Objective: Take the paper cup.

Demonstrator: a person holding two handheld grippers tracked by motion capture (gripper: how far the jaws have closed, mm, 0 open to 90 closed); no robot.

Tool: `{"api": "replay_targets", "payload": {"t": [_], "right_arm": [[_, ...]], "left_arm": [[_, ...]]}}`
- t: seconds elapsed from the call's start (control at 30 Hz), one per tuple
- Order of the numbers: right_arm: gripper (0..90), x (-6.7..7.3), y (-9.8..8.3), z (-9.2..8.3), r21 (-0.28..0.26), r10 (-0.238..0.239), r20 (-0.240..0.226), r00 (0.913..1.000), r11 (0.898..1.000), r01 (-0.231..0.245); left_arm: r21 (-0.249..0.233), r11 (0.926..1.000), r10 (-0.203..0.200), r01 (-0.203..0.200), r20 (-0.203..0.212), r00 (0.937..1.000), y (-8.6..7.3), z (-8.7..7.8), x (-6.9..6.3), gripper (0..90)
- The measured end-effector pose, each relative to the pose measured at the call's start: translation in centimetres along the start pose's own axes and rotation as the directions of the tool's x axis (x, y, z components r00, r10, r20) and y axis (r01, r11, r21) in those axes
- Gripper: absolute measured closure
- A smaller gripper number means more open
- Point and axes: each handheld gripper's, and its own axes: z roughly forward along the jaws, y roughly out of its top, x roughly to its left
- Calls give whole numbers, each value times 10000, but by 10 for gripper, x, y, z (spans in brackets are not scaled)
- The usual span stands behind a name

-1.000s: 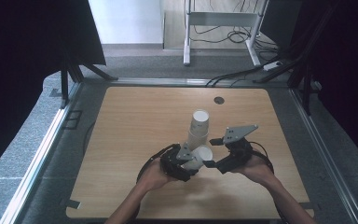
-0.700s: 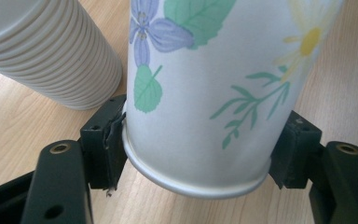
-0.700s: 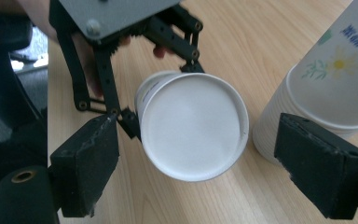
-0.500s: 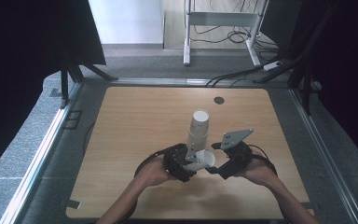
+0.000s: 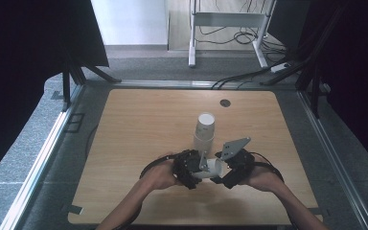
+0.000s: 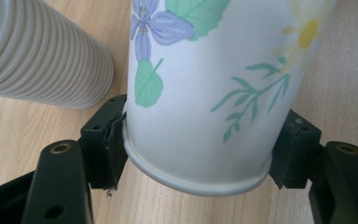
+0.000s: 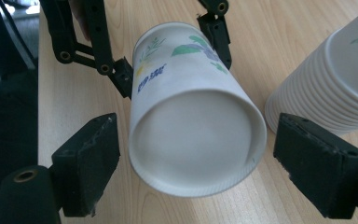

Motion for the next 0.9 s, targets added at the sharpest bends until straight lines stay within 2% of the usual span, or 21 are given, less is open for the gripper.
{"api": "replay_targets", "payload": {"t": [0.4, 0.5, 0.57, 0.7, 0.9], "right_arm": [[193, 3, 0, 13, 524, -277, -257, 9993, 9982, 290], [219, 3, 0, 14, 563, -271, -300, 9992, 9980, 288], [236, 3, 0, 15, 543, -273, -351, 9990, 9981, 292], [275, 3, 0, 16, 590, -312, -428, 9986, 9977, 337], [335, 4, 0, 16, 668, -196, -467, 9987, 9975, 227]], "left_arm": [[333, 9979, 563, -562, -41, 9984, 9, 2, -4, 316], [253, 9979, 594, -593, -40, 9982, 10, 2, -5, 317], [26, 9993, 370, -370, -5, 9993, 10, 3, -8, 317], [135, 9985, 526, -526, -21, 9986, 11, 4, -8, 316], [58, 9989, 454, -455, 49, 9990, 9, 5, -8, 315]]}}
